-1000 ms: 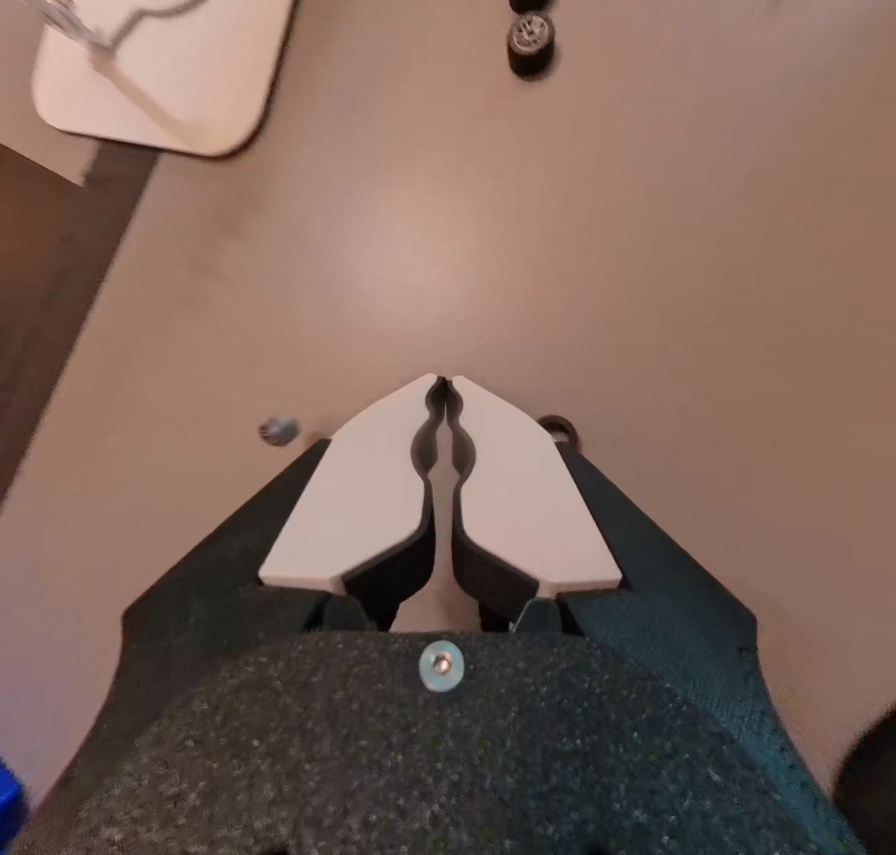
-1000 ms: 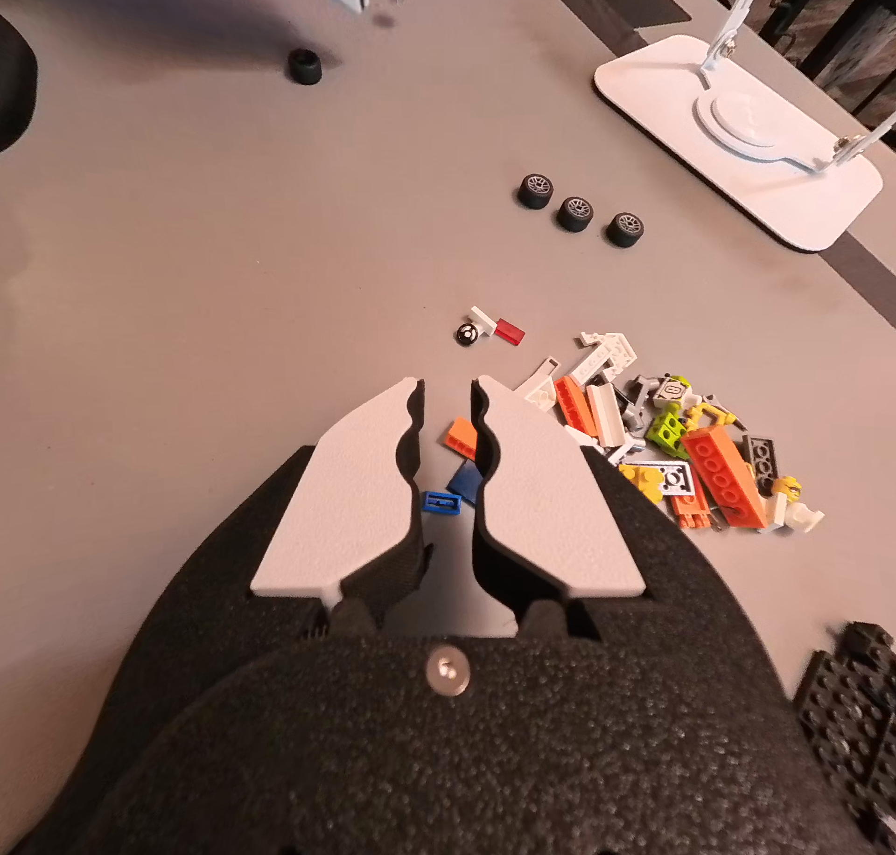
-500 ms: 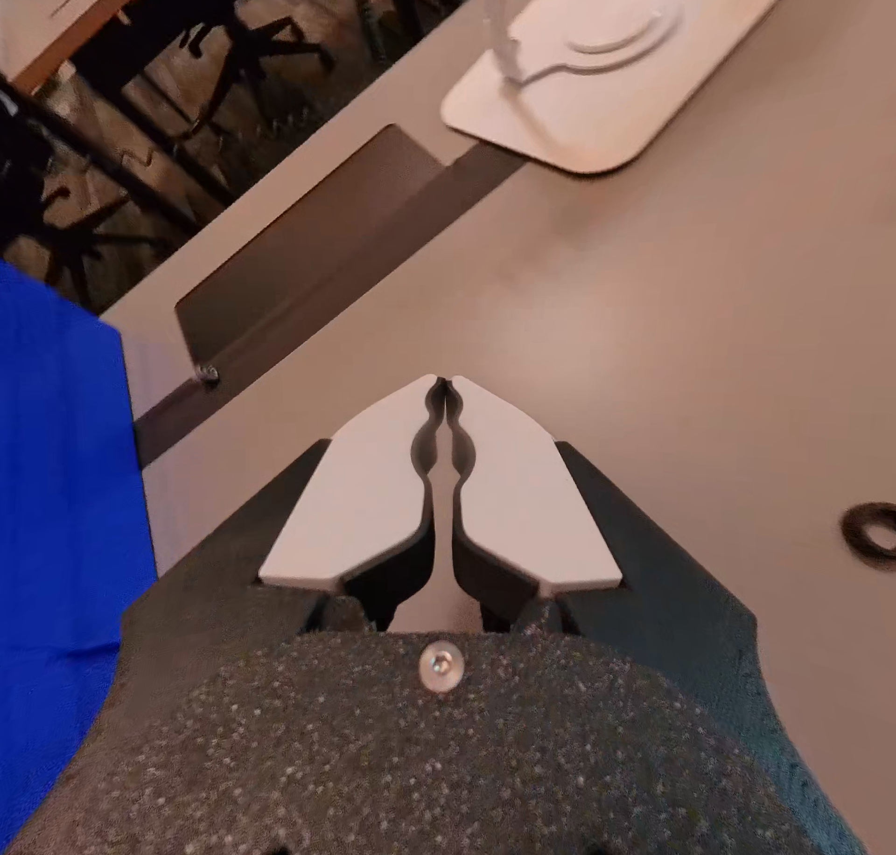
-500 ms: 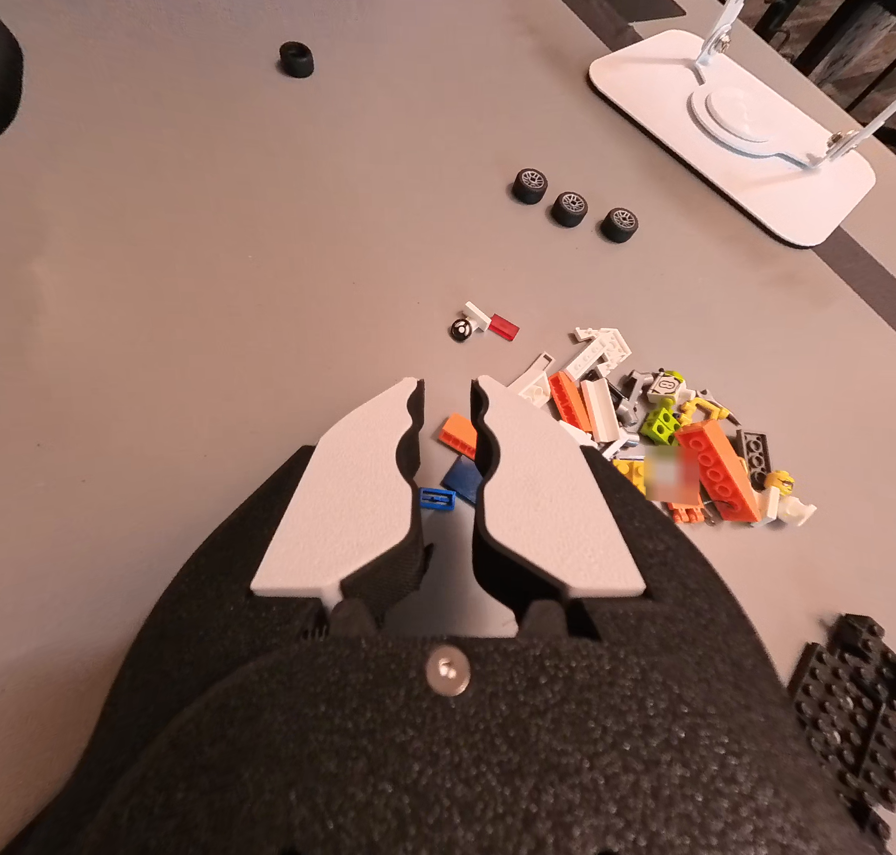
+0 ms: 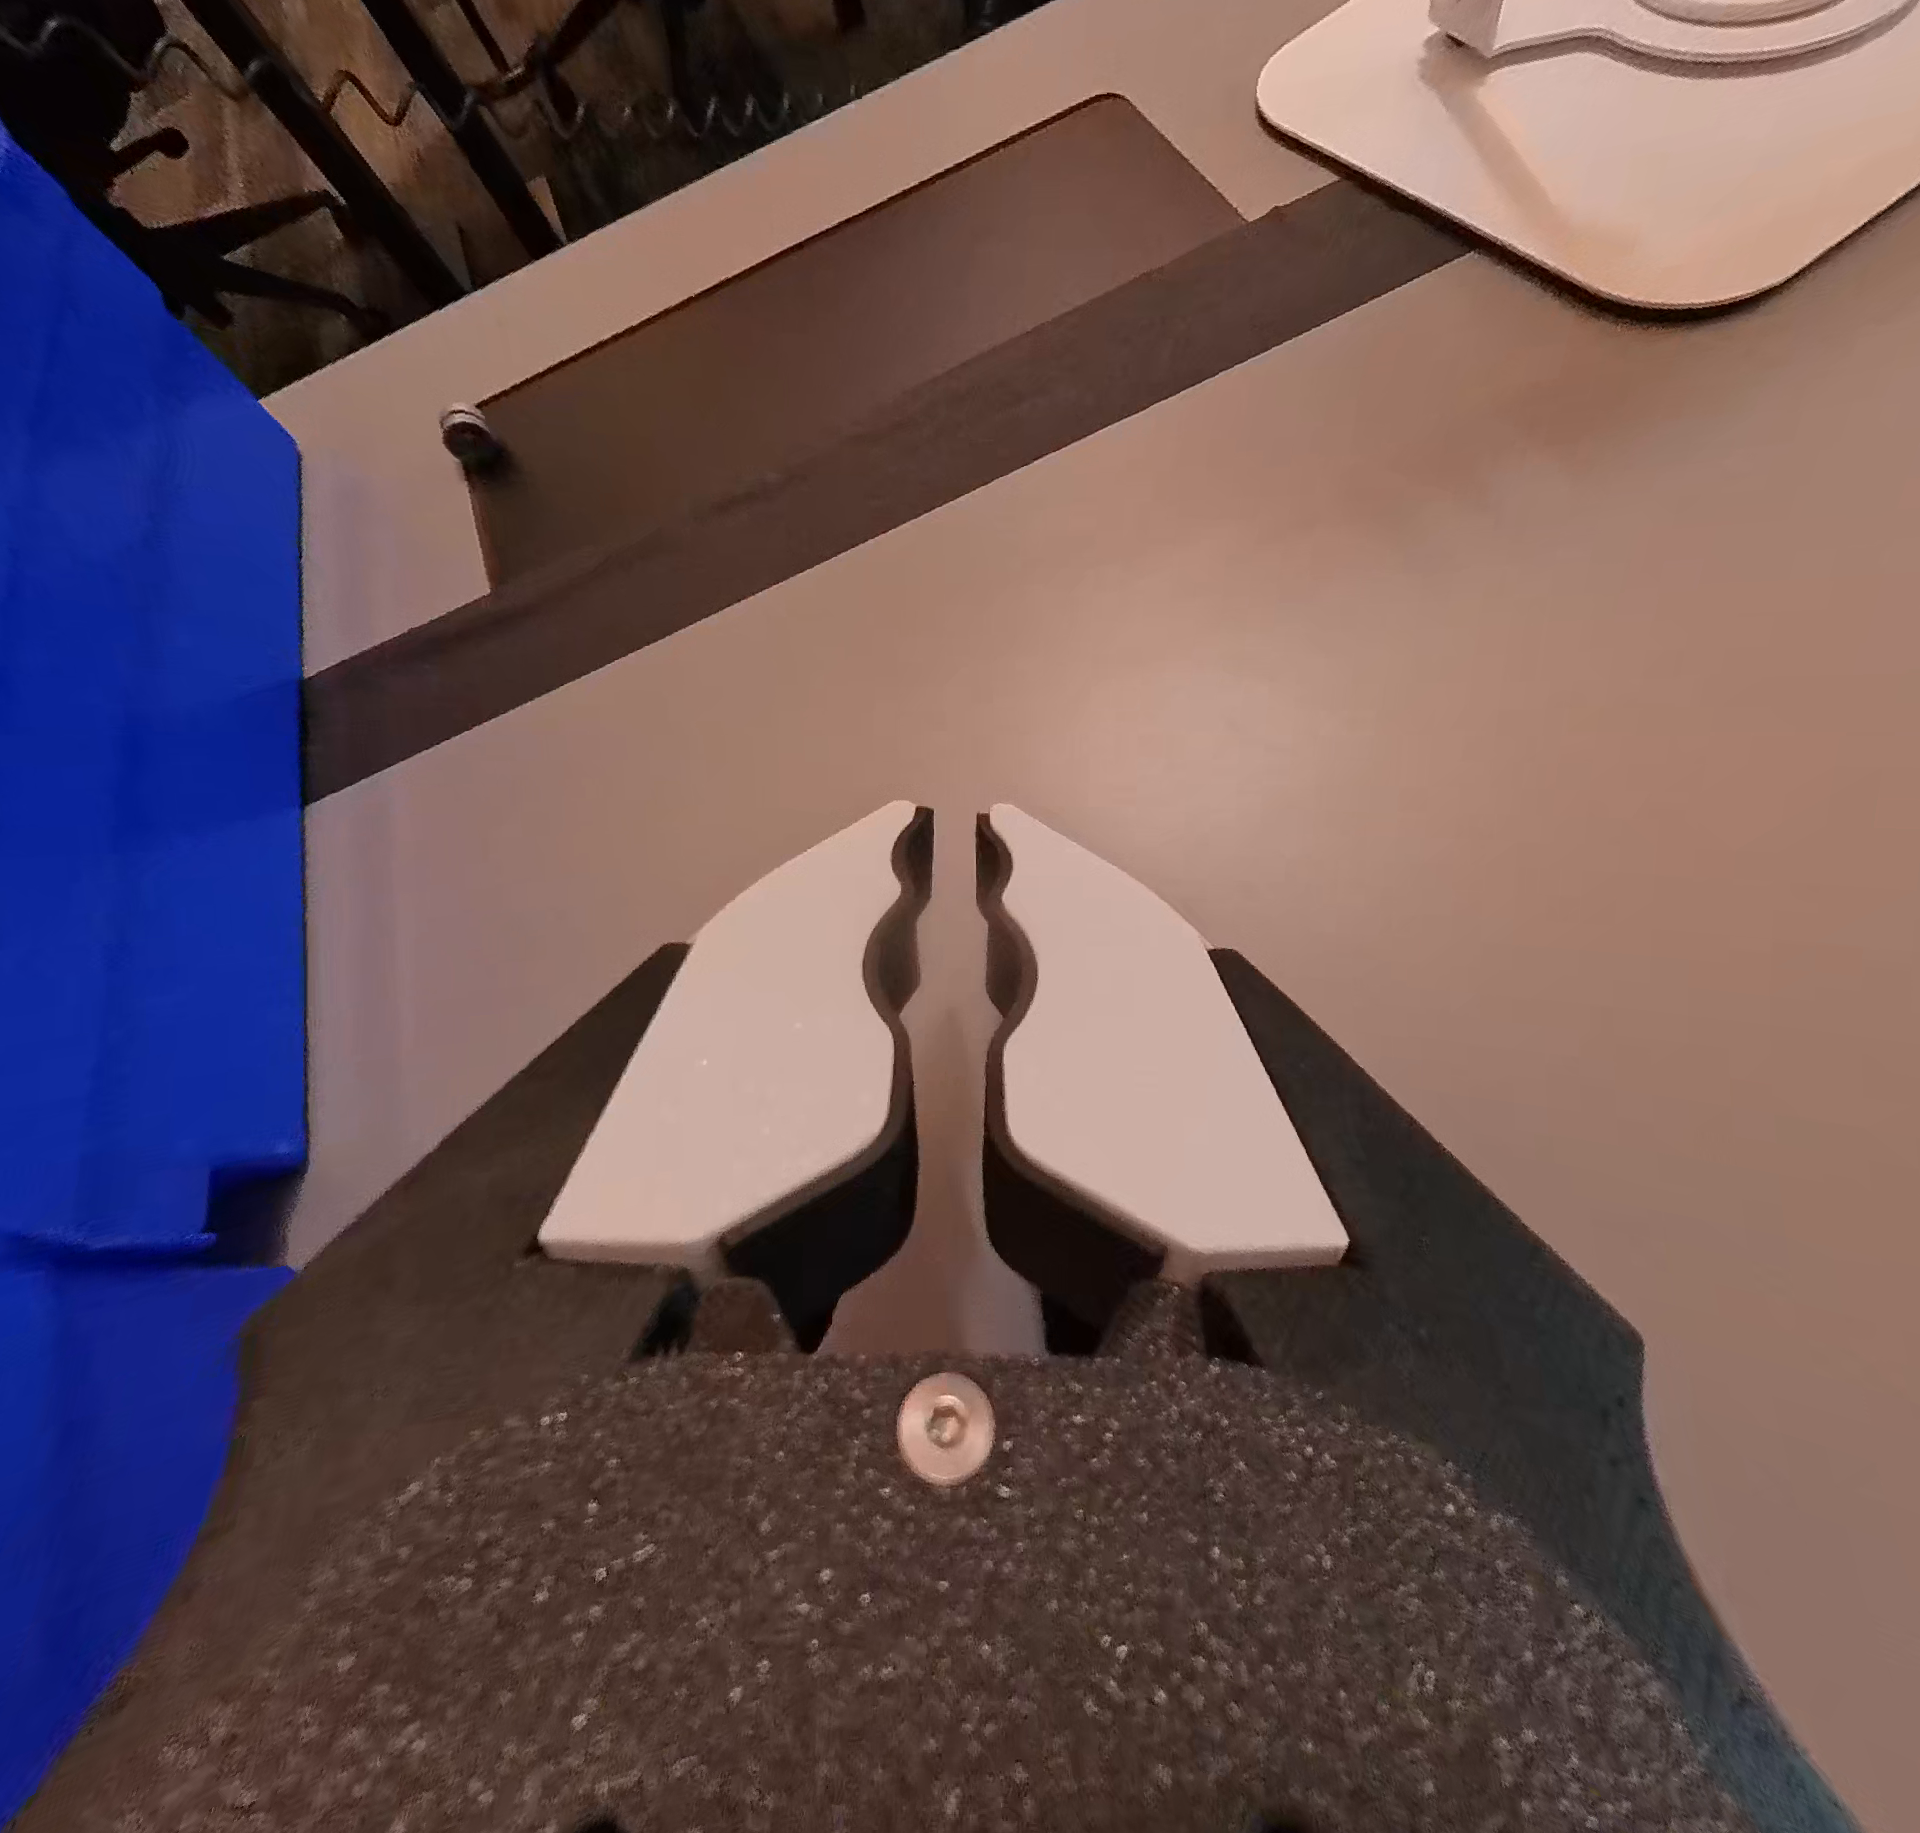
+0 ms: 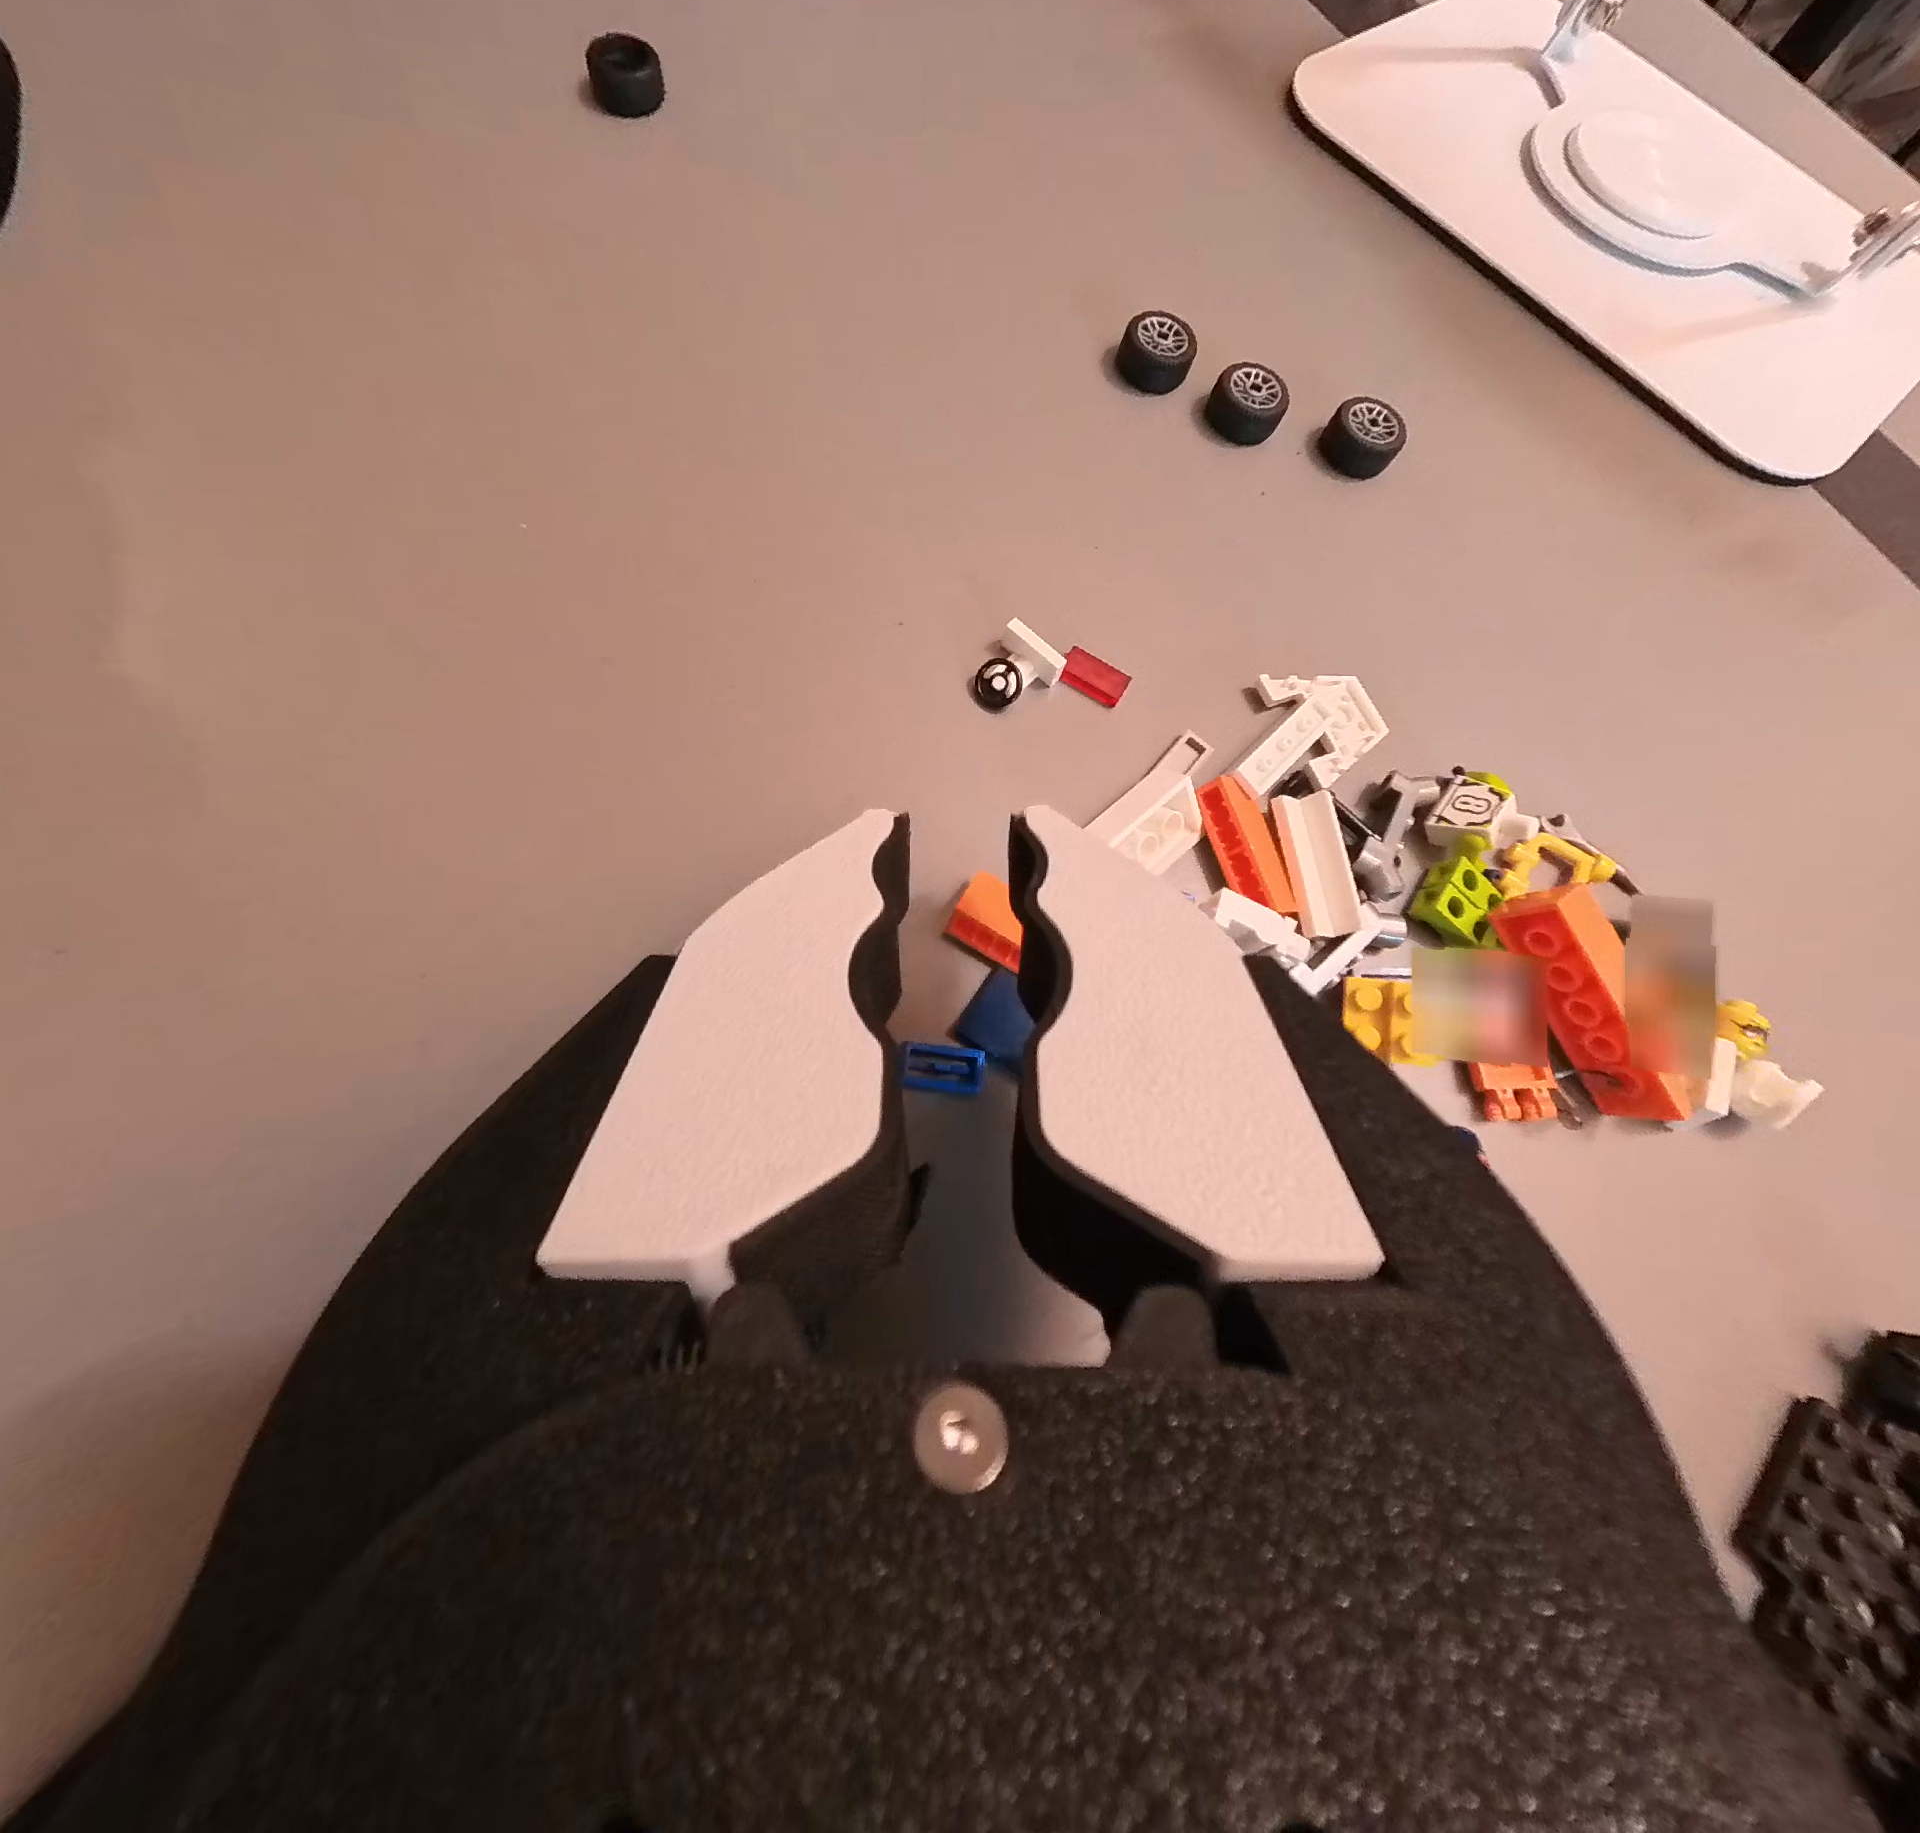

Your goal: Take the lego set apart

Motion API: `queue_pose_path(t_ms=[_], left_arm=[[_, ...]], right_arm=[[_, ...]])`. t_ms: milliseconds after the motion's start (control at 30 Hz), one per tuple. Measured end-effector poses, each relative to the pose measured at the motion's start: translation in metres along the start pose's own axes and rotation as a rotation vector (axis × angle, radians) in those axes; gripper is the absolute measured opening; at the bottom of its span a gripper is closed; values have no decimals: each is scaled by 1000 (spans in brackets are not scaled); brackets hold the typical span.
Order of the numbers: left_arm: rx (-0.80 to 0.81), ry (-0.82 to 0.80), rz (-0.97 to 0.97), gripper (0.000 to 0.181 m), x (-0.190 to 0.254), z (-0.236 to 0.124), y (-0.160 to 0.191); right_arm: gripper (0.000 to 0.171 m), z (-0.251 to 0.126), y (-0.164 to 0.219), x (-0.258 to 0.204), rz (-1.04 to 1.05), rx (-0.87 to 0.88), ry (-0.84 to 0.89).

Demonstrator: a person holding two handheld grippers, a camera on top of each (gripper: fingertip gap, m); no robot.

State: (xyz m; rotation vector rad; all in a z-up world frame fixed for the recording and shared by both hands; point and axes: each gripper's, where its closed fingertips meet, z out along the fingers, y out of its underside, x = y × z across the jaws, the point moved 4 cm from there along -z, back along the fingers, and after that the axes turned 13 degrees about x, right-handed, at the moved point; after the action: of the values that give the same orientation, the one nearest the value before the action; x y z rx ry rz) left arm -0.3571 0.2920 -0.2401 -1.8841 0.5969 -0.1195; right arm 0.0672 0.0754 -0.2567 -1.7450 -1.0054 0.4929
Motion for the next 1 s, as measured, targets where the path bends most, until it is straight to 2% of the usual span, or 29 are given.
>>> queue_pose_path(t_ms=[167, 300, 433, 567, 767, 1000], left_arm=[[12, -4, -7, 11, 0, 8, -2], [21, -46, -10, 23, -14, 23, -11], [47, -128, -90, 36, -45, 51, -23], [40, -232, -166, 45, -79, 88, -19], [-21, -348, -209, 47, -115, 136, -9], [-91, -384, -248, 45, -140, 173, -11]], right_arm=[[18, 1, 2, 0, 4, -7, -1], [18, 1, 3, 0, 8, -9, -1], [18, 2, 4, 1, 10, -16, -2], [18, 3, 7, 2, 21, -25, 2], [18, 4, 8, 7, 54, -11, 7], [18, 5, 8, 9, 75, -2, 1]])
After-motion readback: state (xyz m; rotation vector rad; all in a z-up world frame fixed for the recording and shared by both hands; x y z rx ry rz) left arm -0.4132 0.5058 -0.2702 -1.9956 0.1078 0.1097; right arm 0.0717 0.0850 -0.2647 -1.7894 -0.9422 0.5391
